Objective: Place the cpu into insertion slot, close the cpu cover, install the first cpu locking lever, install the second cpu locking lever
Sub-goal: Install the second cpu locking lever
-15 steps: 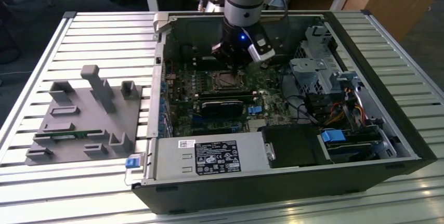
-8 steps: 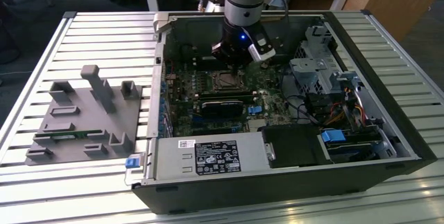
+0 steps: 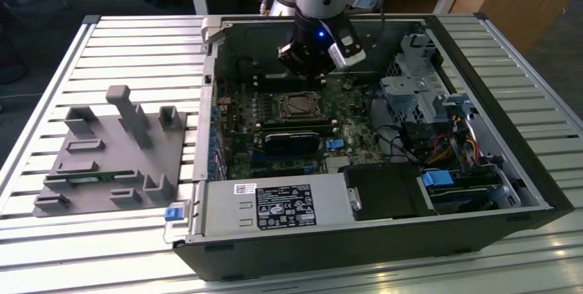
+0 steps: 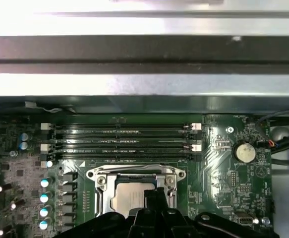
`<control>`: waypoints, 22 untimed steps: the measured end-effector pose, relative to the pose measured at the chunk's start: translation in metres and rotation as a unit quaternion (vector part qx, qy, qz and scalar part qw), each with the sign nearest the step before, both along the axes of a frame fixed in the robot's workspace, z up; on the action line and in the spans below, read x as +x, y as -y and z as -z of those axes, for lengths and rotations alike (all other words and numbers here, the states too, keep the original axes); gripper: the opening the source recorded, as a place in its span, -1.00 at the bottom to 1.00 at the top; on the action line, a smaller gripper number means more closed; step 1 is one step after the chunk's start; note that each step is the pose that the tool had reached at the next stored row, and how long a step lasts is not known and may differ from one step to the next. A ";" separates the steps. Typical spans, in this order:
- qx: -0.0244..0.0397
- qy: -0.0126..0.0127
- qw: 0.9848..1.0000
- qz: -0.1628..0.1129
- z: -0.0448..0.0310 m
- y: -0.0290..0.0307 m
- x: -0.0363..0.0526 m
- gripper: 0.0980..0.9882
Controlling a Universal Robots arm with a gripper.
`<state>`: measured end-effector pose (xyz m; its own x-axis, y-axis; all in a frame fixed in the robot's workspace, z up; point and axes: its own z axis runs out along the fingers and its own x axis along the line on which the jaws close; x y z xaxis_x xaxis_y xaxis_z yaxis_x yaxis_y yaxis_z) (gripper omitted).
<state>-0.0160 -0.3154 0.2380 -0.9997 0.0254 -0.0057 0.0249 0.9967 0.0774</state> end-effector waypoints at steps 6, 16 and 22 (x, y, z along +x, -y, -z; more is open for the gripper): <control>0.000 0.000 1.000 0.000 -0.0006 0.0032 0.0000 -0.98; 0.000 0.000 1.000 0.000 -0.0006 0.0222 0.0000 -0.98; 0.000 0.000 1.000 0.000 -0.0004 0.0335 0.0000 -0.98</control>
